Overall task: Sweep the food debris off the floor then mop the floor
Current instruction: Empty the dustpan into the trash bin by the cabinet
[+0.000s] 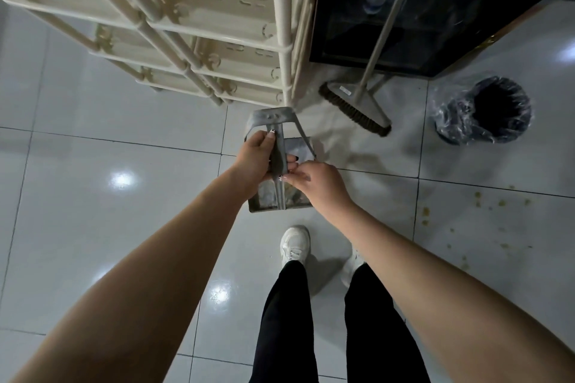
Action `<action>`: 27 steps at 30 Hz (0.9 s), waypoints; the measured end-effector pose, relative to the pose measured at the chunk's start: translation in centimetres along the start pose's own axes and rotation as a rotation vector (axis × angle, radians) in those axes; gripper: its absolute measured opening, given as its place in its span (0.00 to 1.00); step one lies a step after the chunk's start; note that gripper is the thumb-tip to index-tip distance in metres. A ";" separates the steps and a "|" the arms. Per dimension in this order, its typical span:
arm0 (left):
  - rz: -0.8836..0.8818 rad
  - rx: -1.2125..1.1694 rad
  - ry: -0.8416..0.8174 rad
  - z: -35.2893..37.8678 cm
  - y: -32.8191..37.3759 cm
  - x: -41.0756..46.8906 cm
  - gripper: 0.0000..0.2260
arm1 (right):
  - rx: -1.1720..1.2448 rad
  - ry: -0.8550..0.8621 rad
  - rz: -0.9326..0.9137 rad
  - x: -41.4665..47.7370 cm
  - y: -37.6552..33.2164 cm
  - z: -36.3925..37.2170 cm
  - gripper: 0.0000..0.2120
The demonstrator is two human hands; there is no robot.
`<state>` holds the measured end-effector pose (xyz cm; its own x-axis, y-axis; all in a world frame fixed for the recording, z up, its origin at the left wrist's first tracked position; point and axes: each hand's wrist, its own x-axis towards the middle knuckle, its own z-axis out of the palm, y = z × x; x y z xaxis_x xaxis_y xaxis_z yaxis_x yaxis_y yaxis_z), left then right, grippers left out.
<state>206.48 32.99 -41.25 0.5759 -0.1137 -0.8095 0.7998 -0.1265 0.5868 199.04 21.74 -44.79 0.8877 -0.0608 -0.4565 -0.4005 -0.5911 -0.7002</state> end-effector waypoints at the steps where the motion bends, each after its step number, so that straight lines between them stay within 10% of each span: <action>1: -0.001 -0.001 0.002 -0.1 0.0 0.5 0.10 | 0.037 0.003 0.019 0.3 0.0 0.3 0.14; 5: -0.012 0.045 0.000 -0.6 0.0 2.3 0.10 | 0.156 0.060 0.107 1.7 -0.2 1.4 0.24; 11: -0.030 0.120 0.012 -0.5 0.4 4.7 0.09 | 0.149 0.025 0.159 4.5 0.0 2.0 0.08; 27: 0.000 0.353 0.129 0.0 0.1 7.8 0.08 | 0.138 -0.027 0.186 7.9 1.4 3.6 0.15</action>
<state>211.05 32.11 -47.46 0.6104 0.0081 -0.7921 0.7052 -0.4611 0.5387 204.63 23.31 -51.34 0.7904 -0.1359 -0.5974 -0.5852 -0.4560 -0.6705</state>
